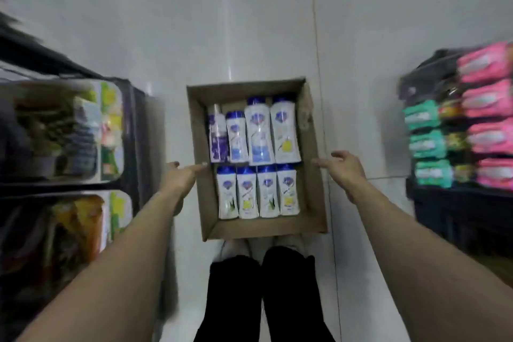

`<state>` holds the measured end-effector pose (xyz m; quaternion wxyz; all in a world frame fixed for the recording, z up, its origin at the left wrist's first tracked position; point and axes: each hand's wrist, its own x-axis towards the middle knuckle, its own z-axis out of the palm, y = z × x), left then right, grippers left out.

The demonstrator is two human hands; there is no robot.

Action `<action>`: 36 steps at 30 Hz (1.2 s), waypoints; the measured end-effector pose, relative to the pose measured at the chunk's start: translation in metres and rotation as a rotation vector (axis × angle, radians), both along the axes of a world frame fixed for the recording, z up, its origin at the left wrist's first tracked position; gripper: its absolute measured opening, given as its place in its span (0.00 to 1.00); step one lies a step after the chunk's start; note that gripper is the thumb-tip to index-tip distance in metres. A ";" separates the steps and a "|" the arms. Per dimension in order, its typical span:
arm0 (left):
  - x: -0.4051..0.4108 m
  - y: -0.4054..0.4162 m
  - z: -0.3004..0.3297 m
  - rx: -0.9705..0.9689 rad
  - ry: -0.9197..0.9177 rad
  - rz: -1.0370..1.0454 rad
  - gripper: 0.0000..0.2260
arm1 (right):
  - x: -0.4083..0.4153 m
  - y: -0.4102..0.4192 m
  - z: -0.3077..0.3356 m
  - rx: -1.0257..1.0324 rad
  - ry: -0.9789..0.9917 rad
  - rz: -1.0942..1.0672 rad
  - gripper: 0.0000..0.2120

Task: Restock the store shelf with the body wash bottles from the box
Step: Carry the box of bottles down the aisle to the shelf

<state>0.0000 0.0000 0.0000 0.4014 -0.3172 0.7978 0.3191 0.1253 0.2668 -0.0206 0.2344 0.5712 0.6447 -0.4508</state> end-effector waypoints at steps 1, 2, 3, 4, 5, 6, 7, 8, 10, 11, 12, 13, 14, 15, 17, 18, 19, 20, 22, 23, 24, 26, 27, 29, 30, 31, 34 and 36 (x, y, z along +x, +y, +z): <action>0.002 0.002 -0.018 0.004 0.003 -0.015 0.37 | 0.002 -0.003 -0.018 -0.015 0.013 -0.014 0.37; 0.004 0.001 -0.037 0.020 0.012 -0.035 0.38 | 0.004 -0.005 -0.037 -0.026 0.029 -0.028 0.39; 0.006 0.000 -0.053 0.050 -0.008 -0.046 0.36 | 0.006 -0.007 -0.052 -0.054 0.036 -0.030 0.40; 0.009 -0.002 -0.069 0.100 -0.035 -0.029 0.31 | 0.008 -0.008 -0.066 -0.086 0.051 -0.032 0.40; 0.011 -0.003 -0.081 0.119 -0.043 -0.018 0.26 | 0.009 -0.010 -0.079 -0.102 0.060 -0.018 0.38; 0.013 -0.006 -0.090 0.114 -0.035 -0.005 0.22 | 0.010 -0.013 -0.088 -0.090 0.061 0.015 0.34; 0.013 -0.010 -0.100 0.106 -0.021 0.015 0.21 | 0.010 -0.014 -0.096 -0.054 0.064 0.055 0.29; 0.013 -0.013 -0.107 0.070 -0.005 0.016 0.19 | 0.009 -0.015 -0.099 -0.001 0.056 0.094 0.24; 0.013 -0.020 -0.115 -0.004 0.024 -0.057 0.17 | 0.009 -0.013 -0.102 0.083 0.038 0.168 0.19; 0.012 -0.022 -0.116 -0.036 0.034 -0.104 0.17 | 0.009 -0.011 -0.101 0.099 0.042 0.190 0.18; 0.012 -0.023 -0.112 -0.049 0.044 -0.136 0.17 | 0.009 -0.010 -0.096 0.101 0.046 0.202 0.17; 0.012 -0.022 -0.105 -0.053 0.043 -0.153 0.17 | 0.009 -0.008 -0.090 0.094 0.049 0.206 0.17; 0.011 -0.021 -0.097 -0.052 0.041 -0.154 0.16 | 0.009 -0.005 -0.083 0.091 0.047 0.205 0.17; 0.010 -0.021 -0.087 -0.051 0.038 -0.142 0.16 | 0.008 -0.003 -0.073 0.086 0.045 0.202 0.17; 0.009 -0.021 -0.058 -0.047 0.028 -0.132 0.15 | 0.009 -0.001 -0.043 0.071 0.035 0.185 0.18; 0.010 -0.022 -0.038 -0.051 0.021 -0.139 0.15 | 0.011 0.000 -0.024 0.062 0.026 0.180 0.18; 0.009 -0.024 -0.017 -0.060 0.009 -0.138 0.15 | 0.012 0.000 -0.002 0.051 0.019 0.178 0.17; 0.009 -0.023 0.008 -0.055 0.000 -0.137 0.15 | 0.014 0.000 0.023 0.041 0.016 0.173 0.17; 0.002 -0.021 0.061 -0.033 -0.016 -0.152 0.16 | 0.014 0.002 0.080 0.023 0.006 0.154 0.17; -0.002 -0.020 0.088 -0.022 -0.024 -0.158 0.16 | 0.011 0.004 0.111 0.018 0.005 0.156 0.17; -0.007 -0.021 0.115 -0.007 -0.027 -0.173 0.17 | 0.010 0.007 0.143 0.019 -0.001 0.159 0.17; -0.016 -0.022 0.171 0.019 -0.041 -0.212 0.16 | 0.010 0.008 0.207 0.017 -0.023 0.154 0.17; -0.021 -0.021 0.197 0.026 -0.034 -0.227 0.15 | 0.008 0.010 0.238 0.017 -0.025 0.152 0.17; -0.033 -0.009 0.259 0.051 0.002 -0.256 0.14 | 0.004 0.014 0.292 0.038 -0.012 0.127 0.17; -0.039 -0.002 0.288 0.064 0.029 -0.275 0.15 | 0.001 0.016 0.313 0.043 0.011 0.106 0.17; -0.045 0.003 0.312 0.062 0.046 -0.297 0.15 | -0.002 0.018 0.334 0.046 0.028 0.082 0.18; -0.064 0.019 0.368 0.057 0.079 -0.345 0.16 | -0.014 0.023 0.384 0.077 0.061 0.062 0.20; -0.080 0.031 0.398 0.047 0.098 -0.390 0.15 | -0.025 0.031 0.410 0.089 0.092 0.032 0.19</action>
